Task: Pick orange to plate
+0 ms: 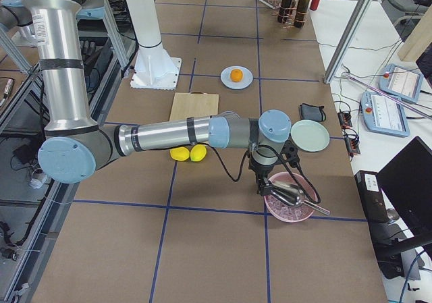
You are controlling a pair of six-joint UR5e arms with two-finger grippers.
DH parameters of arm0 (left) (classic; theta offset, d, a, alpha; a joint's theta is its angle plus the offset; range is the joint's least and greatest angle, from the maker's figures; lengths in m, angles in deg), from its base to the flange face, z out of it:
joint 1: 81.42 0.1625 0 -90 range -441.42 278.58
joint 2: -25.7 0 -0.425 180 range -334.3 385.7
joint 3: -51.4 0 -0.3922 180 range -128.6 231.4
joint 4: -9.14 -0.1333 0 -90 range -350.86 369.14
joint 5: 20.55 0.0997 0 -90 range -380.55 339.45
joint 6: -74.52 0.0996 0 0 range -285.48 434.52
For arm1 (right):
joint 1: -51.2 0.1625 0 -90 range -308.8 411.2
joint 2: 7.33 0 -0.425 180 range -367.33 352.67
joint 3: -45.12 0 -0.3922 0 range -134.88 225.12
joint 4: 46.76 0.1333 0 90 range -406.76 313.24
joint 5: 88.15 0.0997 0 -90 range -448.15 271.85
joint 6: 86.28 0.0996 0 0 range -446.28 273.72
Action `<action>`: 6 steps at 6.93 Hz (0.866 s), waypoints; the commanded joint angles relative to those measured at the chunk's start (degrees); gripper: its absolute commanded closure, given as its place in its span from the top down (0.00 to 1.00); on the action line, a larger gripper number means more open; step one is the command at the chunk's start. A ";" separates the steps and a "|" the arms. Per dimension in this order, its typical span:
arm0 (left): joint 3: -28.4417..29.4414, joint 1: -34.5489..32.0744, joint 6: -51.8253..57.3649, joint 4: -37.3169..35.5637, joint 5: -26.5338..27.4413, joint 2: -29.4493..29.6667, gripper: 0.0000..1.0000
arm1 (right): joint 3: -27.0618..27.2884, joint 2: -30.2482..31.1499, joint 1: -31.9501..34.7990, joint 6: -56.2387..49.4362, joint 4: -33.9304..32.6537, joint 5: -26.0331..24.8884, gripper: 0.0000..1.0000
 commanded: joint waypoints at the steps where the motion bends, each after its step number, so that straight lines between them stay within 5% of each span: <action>1: 0.02 0.23 0.00 -0.73 0.03 -0.99 1.00 | 0.23 0.24 0.00 -0.09 0.11 0.88 1.00; 6: -1.20 2.51 -0.09 -0.64 -0.06 -1.08 1.00 | 0.06 0.42 0.00 -0.01 0.20 0.61 1.00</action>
